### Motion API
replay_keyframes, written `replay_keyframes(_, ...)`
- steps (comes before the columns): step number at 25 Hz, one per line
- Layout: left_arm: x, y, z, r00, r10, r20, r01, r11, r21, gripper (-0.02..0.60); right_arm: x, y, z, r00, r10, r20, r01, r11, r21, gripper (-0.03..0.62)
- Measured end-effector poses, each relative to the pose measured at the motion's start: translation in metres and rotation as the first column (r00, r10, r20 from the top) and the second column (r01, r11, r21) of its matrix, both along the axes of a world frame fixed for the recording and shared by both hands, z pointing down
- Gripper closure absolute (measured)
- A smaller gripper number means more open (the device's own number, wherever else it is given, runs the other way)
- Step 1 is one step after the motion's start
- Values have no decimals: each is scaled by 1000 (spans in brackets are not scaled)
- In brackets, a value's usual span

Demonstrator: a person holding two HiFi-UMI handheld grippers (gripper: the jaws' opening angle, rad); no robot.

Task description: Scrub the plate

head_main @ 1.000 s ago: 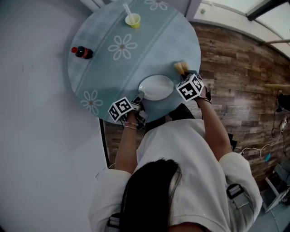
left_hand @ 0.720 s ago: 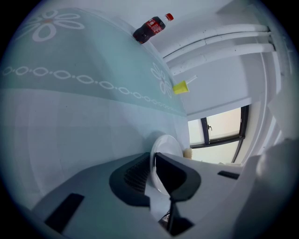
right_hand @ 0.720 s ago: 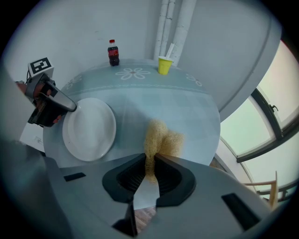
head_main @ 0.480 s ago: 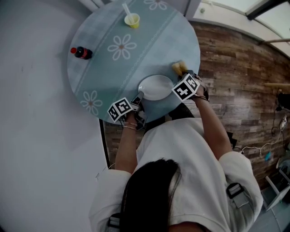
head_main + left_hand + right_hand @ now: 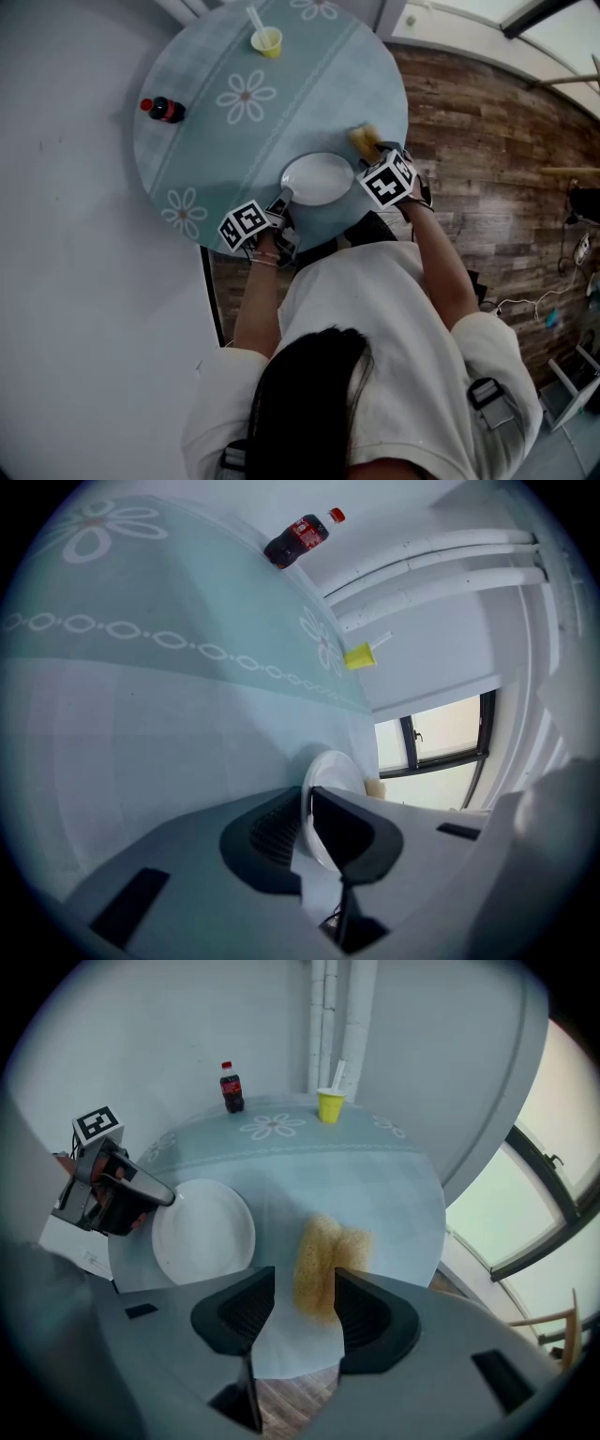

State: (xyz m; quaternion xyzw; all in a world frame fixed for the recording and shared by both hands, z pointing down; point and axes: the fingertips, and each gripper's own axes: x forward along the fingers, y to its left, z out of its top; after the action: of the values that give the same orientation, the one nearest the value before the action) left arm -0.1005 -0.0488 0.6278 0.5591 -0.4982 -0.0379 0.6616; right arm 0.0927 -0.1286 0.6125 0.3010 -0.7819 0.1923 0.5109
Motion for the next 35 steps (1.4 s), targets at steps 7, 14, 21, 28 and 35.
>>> replay_keyframes(7,1,-1,1,1000,0,-2,0,1000,2,537,0,-3,-37,985,88,149,-89,996,0,395)
replay_keyframes(14,3,-3,-4,1000,13,-6,-12,1000,24,492,-3,2,-59,969,95,226,-107,993,40,393)
replay_keyframes(21,0,-3,-11,1000,17,12,-17,999,35,459,-7,12,-58,966,113,234,-126,991,40,395)
replay_keyframes(28,-12,0,-29,995,29,91,-37,996,87,434,-8,19,-60,960,138,245,-152,988,40,393)
replay_keyframes(35,-19,-12,-88,939,95,330,-185,949,254,425,-11,25,-70,941,167,293,-186,982,39,393)
